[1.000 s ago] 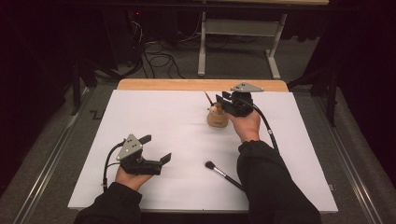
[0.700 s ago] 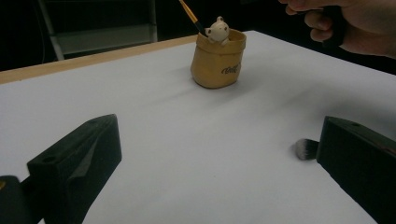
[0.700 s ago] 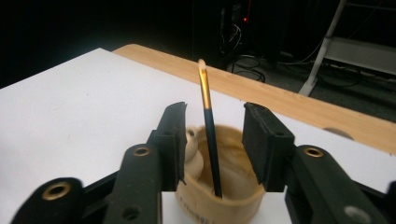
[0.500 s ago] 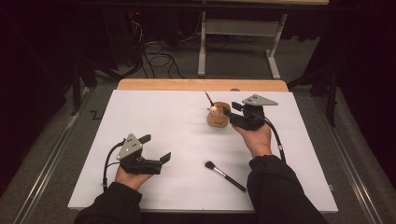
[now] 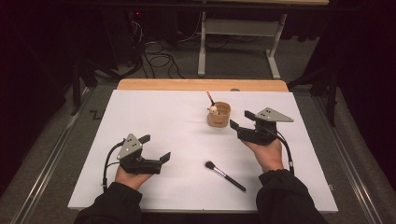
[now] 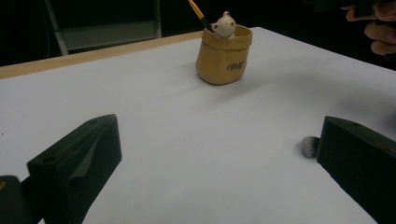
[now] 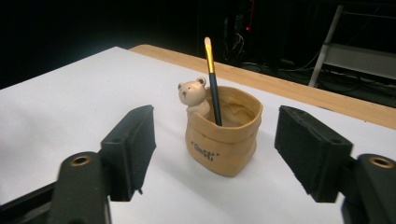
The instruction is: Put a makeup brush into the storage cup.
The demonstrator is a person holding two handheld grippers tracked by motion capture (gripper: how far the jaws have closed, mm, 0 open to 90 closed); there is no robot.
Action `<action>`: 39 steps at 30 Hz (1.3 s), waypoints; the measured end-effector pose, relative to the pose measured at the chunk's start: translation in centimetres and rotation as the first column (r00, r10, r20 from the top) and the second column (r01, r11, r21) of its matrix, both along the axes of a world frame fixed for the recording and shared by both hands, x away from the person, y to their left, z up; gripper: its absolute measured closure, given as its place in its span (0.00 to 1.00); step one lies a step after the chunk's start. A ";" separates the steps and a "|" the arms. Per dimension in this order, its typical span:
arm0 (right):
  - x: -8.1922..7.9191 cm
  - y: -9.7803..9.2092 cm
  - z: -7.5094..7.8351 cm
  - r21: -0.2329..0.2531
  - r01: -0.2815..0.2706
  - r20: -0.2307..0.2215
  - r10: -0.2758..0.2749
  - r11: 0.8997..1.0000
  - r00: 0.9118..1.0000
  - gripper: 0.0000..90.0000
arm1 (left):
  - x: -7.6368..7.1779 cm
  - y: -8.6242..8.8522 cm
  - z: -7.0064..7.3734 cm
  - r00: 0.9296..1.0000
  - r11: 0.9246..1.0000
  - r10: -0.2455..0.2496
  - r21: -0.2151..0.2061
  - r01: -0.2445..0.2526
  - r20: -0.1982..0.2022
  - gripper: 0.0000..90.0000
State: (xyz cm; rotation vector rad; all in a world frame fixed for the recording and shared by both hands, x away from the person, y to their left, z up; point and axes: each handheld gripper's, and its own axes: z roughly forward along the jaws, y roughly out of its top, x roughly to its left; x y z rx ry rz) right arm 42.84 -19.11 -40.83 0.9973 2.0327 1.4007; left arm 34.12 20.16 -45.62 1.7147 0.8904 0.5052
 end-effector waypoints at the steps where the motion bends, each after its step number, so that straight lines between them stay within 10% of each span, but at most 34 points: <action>1: -0.2 -0.1 0.0 -0.001 -0.001 -0.003 0.001 1.000 1.000 0.29 | 0.0 0.0 0.0 1.000 1.000 0.002 -0.002 -0.002 -0.001 0.01; 20: -4.2 -2.9 -1.2 0.005 -0.004 0.015 0.004 1.000 1.000 0.01 | 0.1 -0.2 -0.3 1.000 1.000 0.001 0.005 -0.001 -0.013 0.01; 39: -7.1 -5.2 -2.5 0.031 0.041 0.064 -0.042 0.999 0.997 0.01 | -0.1 -0.3 -0.7 1.000 1.000 -0.004 -0.013 0.004 -0.026 0.01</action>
